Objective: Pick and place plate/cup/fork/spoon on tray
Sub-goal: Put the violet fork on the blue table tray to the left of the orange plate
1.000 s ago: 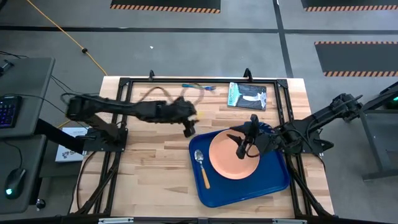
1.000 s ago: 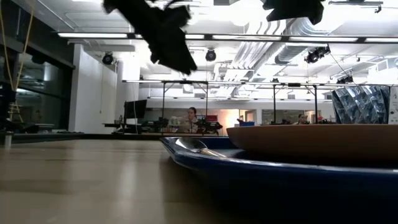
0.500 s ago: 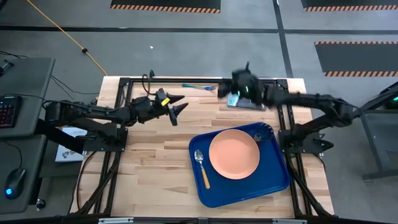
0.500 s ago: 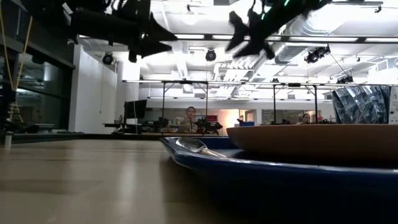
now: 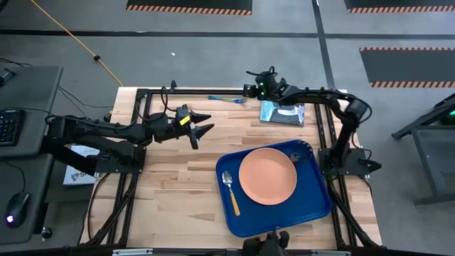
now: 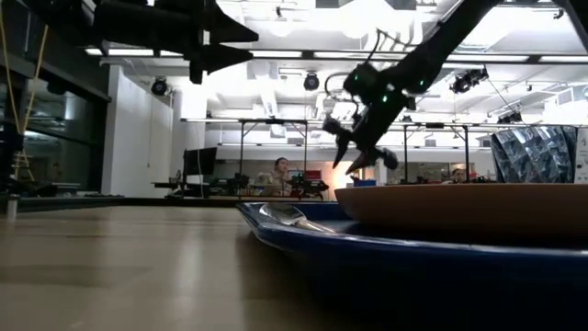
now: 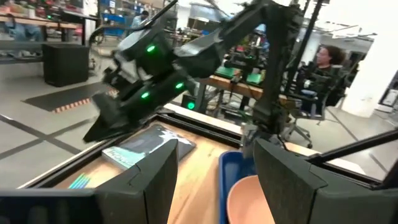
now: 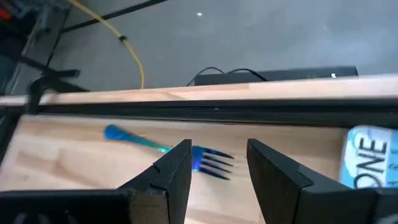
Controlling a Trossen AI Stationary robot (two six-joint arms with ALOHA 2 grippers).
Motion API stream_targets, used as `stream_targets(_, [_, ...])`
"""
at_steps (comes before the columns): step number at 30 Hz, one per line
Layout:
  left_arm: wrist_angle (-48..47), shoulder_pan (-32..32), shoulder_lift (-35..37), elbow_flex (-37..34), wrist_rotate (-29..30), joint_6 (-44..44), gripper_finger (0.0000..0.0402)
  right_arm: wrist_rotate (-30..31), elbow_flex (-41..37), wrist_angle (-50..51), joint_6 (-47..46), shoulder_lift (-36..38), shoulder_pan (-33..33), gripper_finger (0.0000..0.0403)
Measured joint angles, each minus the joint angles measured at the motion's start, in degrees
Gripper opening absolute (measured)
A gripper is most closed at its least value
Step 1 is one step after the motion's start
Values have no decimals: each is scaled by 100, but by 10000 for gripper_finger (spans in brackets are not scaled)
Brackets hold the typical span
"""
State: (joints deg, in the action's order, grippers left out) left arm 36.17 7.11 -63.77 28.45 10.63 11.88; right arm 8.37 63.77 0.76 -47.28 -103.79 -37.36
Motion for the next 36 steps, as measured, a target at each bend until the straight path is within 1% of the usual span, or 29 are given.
stream_targets(4, [16, -131, 14, 0, 0, 0, 200, -2, 0, -220, -254, -309, 13, 146])
stream_targets(15, [42, -272, 14, 0, 12, 95, 200, 42, 0, -305, -947, -926, 70, 146])
stream_targets(17, [111, -272, 14, 0, 15, 96, 200, 29, 9, -563, -960, -1019, 72, 146])
stream_targets(21, [102, -272, 12, 0, 17, 98, 200, -4, 252, -581, -948, -1131, 145, 146])
stream_targets(25, [100, -277, 14, 0, 5, 103, 200, -36, 605, -235, -920, -1361, 232, 146])
stream_targets(31, [96, -357, 14, 0, 1, 89, 200, 40, 1128, 624, -777, -1512, 297, 146])
stream_targets(36, [98, -432, 14, 0, 0, 1, 200, 137, 1165, 602, -814, -1505, 297, 144])
